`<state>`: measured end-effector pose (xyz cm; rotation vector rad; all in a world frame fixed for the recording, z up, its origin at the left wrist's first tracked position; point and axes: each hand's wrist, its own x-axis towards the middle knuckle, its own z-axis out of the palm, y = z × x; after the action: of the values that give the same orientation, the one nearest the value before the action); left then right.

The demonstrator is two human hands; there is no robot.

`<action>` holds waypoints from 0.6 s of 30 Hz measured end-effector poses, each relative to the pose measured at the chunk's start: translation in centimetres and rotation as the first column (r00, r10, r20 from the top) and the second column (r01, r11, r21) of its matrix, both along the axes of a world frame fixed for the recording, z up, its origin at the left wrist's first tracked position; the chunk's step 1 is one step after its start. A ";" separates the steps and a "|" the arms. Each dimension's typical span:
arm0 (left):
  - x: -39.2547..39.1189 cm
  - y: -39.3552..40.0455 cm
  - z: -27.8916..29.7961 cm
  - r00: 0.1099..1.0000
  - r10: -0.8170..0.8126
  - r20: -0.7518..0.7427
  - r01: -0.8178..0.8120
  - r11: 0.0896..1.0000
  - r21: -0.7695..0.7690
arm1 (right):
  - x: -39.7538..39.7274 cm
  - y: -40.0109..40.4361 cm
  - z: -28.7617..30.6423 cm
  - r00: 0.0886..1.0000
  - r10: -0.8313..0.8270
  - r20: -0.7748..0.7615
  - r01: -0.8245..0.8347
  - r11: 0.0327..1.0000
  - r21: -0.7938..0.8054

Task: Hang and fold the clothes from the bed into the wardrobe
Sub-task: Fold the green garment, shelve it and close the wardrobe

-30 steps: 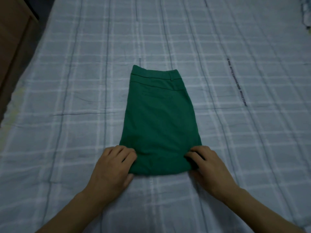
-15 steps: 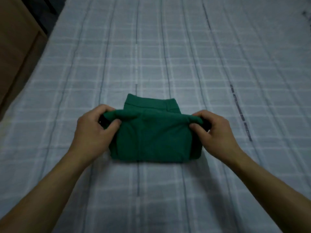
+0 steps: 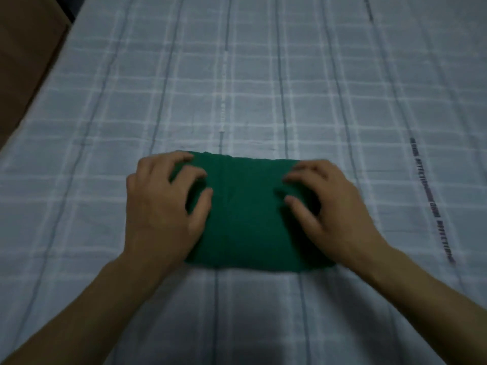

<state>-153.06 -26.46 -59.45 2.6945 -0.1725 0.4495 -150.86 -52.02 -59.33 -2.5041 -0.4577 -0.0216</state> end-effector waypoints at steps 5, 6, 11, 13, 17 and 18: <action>-4.4 0.6 -0.9 0.941 -0.316 -0.122 0.333 0.929 0.161 | -5.1 -0.5 -1.4 0.964 0.259 -0.053 -0.265 0.946 -0.185; -4.6 0.8 -1.3 0.928 -0.324 -0.182 0.356 0.916 0.185 | -5.4 -0.8 -1.9 0.956 0.276 -0.099 -0.292 0.927 -0.234; -4.5 1.4 -2.4 0.880 -0.349 -0.322 0.437 0.860 0.263 | -5.7 -1.1 -3.7 0.951 0.286 -0.119 -0.309 0.902 -0.301; -4.5 1.7 -2.4 0.888 -0.353 -0.294 0.434 0.856 0.282 | -5.7 -1.1 -3.9 0.967 0.254 -0.032 -0.252 0.922 -0.293; -4.2 1.7 -1.5 0.923 -0.350 -0.159 0.381 0.887 0.261 | -5.9 -1.4 -3.3 0.977 0.167 0.133 -0.132 0.962 -0.239; -4.0 1.6 -1.0 0.929 -0.347 -0.130 0.369 0.895 0.251 | -5.9 -1.4 -2.9 0.982 0.148 0.120 -0.119 0.968 -0.222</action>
<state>-157.06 -24.90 -60.46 2.8472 -0.7454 0.2120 -156.71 -53.47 -62.25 -2.6873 -0.7189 -0.0946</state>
